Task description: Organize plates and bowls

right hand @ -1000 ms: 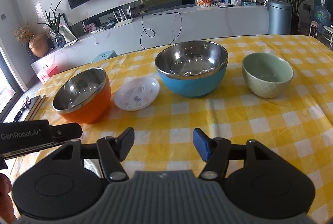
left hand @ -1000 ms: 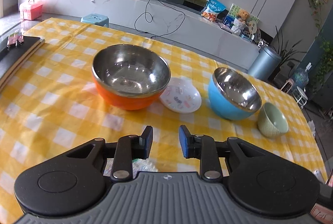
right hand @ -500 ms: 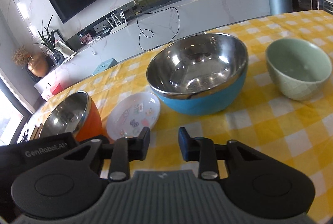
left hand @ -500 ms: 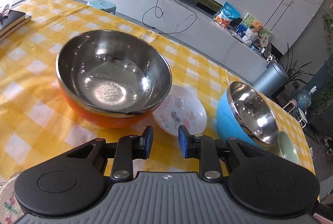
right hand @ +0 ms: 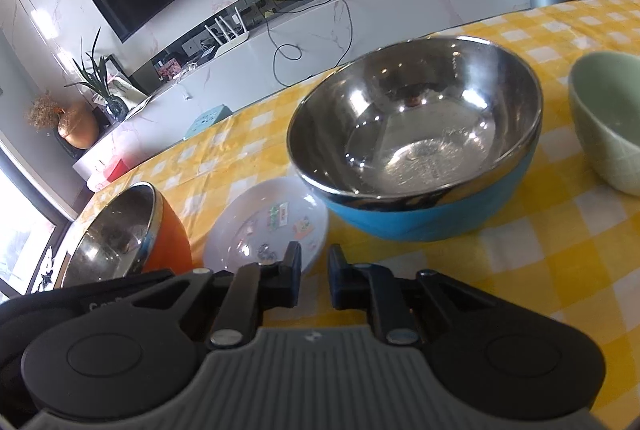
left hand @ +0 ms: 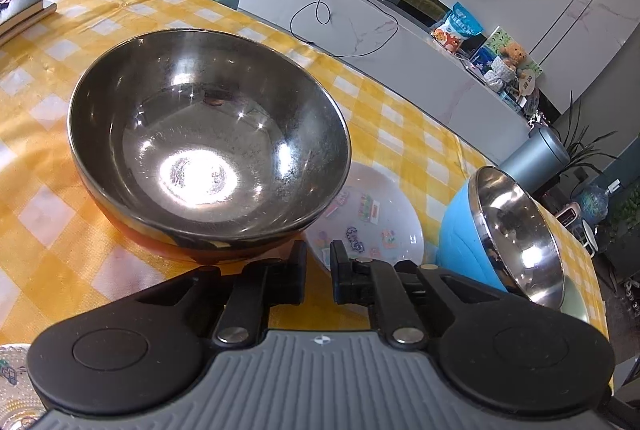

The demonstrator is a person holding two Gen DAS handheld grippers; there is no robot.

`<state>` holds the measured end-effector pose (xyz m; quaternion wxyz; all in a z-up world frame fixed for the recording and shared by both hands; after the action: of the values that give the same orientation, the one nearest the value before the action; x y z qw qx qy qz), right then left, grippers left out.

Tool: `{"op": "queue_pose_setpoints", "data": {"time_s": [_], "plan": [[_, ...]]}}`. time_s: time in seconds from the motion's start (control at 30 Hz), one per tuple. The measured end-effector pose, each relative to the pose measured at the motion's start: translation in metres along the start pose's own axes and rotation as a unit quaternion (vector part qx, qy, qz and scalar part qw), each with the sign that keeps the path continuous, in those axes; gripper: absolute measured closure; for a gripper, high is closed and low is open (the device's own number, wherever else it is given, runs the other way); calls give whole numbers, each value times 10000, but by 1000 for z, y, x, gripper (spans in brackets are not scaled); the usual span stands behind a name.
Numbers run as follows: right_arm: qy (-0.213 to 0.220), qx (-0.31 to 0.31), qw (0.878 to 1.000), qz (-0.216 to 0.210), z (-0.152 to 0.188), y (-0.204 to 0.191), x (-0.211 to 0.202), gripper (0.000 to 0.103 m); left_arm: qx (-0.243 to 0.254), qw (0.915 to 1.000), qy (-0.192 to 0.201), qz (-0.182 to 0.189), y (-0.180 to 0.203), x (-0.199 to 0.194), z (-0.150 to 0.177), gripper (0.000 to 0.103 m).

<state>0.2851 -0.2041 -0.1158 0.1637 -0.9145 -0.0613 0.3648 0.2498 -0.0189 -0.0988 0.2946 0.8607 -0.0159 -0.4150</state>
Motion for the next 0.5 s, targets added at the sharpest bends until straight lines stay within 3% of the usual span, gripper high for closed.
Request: {"op": "queue_pose_setpoints", "data": {"time_s": [0.2,0.5], "plan": [[-5,-17,10000,57,1,-3,-12,96,-5,10000,-67,-4,2,-13,2,93],[-262,249,9993,52,19,-7,-70,98,-150,9989,-428,-134,-3,-59,22,95]]}}
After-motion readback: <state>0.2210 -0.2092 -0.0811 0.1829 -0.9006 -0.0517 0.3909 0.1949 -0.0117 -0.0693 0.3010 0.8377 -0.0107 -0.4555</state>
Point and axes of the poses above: each gripper's, at about its wrist camera, not at the fingertips, and x roughly the way its jaws point, y to its right, z to its underside, the point moved 3 cm from there along x, roughly the way its jaws point, and after that the axes turned 10 degrees about -x, right-handed, at the moved point
